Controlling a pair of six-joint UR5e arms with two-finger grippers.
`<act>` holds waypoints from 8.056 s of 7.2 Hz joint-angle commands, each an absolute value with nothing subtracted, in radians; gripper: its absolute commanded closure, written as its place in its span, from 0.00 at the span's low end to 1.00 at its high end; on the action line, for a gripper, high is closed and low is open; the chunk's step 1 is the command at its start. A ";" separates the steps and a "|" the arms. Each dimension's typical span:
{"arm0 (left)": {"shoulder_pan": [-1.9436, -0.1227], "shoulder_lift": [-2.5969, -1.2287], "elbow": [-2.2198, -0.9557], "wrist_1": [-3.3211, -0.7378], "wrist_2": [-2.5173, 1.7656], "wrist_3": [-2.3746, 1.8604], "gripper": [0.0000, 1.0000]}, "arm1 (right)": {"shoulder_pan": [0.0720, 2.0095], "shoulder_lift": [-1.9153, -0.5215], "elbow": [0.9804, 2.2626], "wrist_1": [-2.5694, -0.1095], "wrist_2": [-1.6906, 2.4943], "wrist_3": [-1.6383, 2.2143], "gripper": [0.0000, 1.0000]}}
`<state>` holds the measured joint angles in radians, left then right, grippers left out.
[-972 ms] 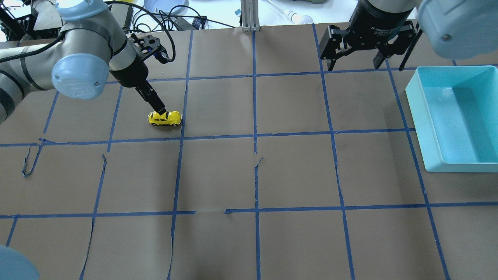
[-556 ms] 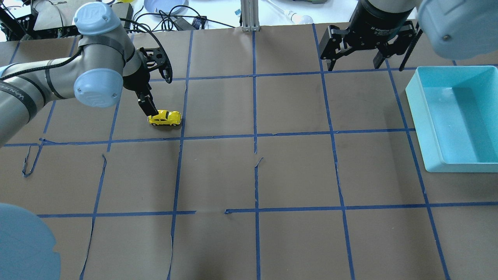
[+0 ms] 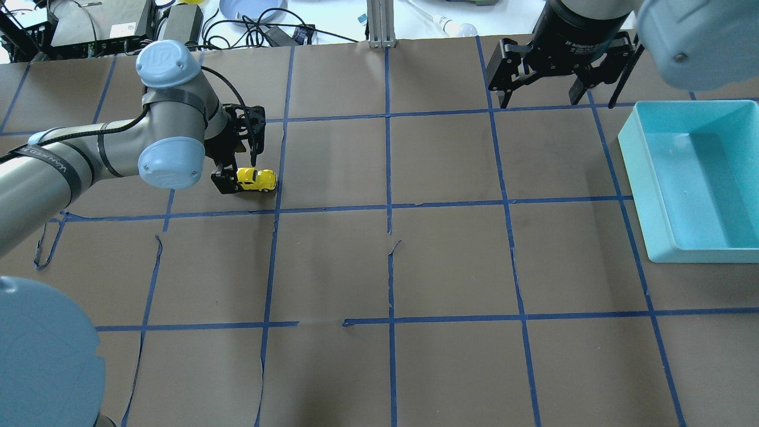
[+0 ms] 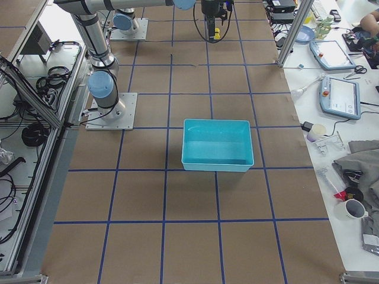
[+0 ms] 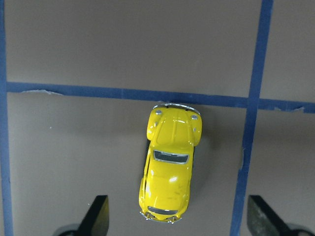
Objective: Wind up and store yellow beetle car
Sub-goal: 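Close the left gripper around the yellow car's body, then press the held car down onto the table with the left gripper, then drag the car backward along the table toward the left arm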
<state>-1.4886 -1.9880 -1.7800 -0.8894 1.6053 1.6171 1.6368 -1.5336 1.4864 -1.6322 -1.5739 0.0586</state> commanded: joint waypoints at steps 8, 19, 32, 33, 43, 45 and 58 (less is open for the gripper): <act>-1.443 -2.069 -1.776 -0.818 1.552 1.614 0.06 | 1.637 -1.534 1.486 -1.632 -1.574 0.060 0.00; -1.460 -2.075 -1.778 -0.815 1.528 1.574 0.33 | 1.637 -1.534 1.486 -1.632 -1.574 0.058 0.00; -1.381 -2.071 -1.789 -0.804 1.529 1.681 0.88 | 1.637 -1.534 1.486 -1.632 -1.574 0.060 0.00; -1.373 -2.071 -1.789 -0.804 1.528 1.681 0.88 | 1.637 -1.534 1.486 -1.632 -1.574 0.060 0.00; -1.197 -2.071 -1.793 -0.805 1.494 1.851 0.89 | 1.637 -1.534 1.486 -1.632 -1.574 0.060 0.00; -1.175 -2.069 -1.793 -0.807 1.494 1.884 0.89 | 1.637 -1.534 1.486 -1.632 -1.574 0.060 0.00; -1.175 -2.060 -1.792 -0.822 1.479 1.881 0.37 | 1.637 -1.534 1.486 -1.632 -1.574 0.060 0.00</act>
<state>-1.1750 -2.0599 -1.7917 -0.8222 1.4765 1.8842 1.6367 -1.5340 1.4864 -1.6321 -1.5739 0.0598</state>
